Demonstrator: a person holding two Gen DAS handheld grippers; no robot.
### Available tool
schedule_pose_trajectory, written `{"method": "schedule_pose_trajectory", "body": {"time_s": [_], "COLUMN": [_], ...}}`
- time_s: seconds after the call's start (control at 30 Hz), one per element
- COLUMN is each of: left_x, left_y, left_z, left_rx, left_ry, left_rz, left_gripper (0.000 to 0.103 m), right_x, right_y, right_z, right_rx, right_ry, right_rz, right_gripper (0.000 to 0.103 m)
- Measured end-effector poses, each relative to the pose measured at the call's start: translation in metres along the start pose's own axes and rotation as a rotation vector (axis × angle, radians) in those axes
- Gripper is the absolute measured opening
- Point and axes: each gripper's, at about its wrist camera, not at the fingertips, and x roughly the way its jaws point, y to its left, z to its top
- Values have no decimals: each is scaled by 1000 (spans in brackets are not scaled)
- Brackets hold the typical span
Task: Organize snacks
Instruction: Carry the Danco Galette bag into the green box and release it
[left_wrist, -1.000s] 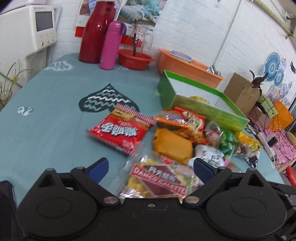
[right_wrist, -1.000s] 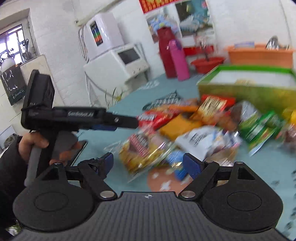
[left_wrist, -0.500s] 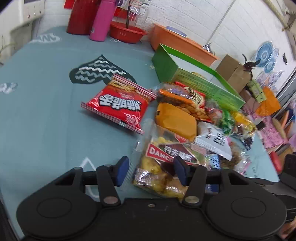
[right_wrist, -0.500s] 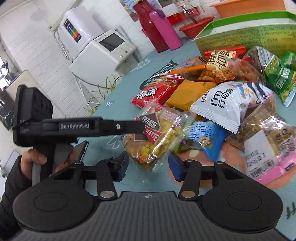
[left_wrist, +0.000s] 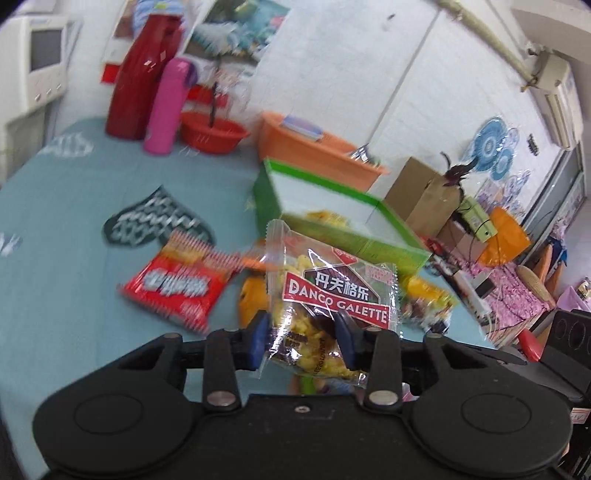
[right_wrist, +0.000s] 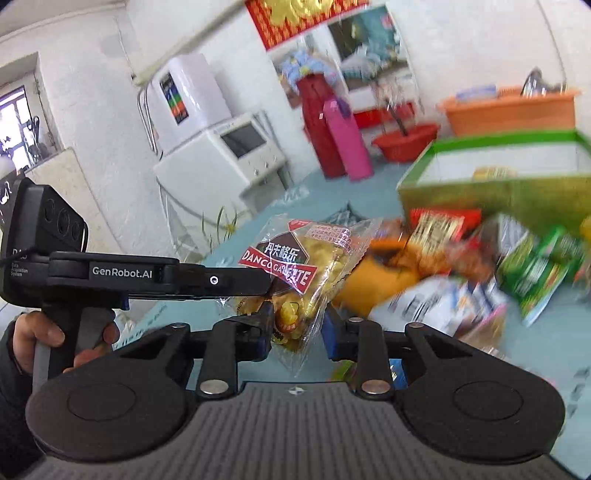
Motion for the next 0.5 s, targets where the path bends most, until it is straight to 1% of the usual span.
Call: {"method": "schedule_pose_trajectory", "body": {"time_s": [0.1,0.2,0.37,0.5], "left_x": [20,46,99,143], "left_y": [-20,-40,-66,-84], "left_z": [20,39,66,82], "left_rx": [29,65,91,109], "left_ry": [-25,-32,-27,-8], "left_rz": [-40,-72,-133,-172], "left_gripper": [56,55,55,56], "right_x": [-11,-24,-36,-44], "right_y": [-14,-32,-67,-99], "right_z": [19,36,61,76], "right_rx": [-24,-60,-65,-55], "right_ry": [-62,-113,-163,-189], "right_rz": [-43,-105,-195,-263], "right_gripper": [48,48,48,48]}}
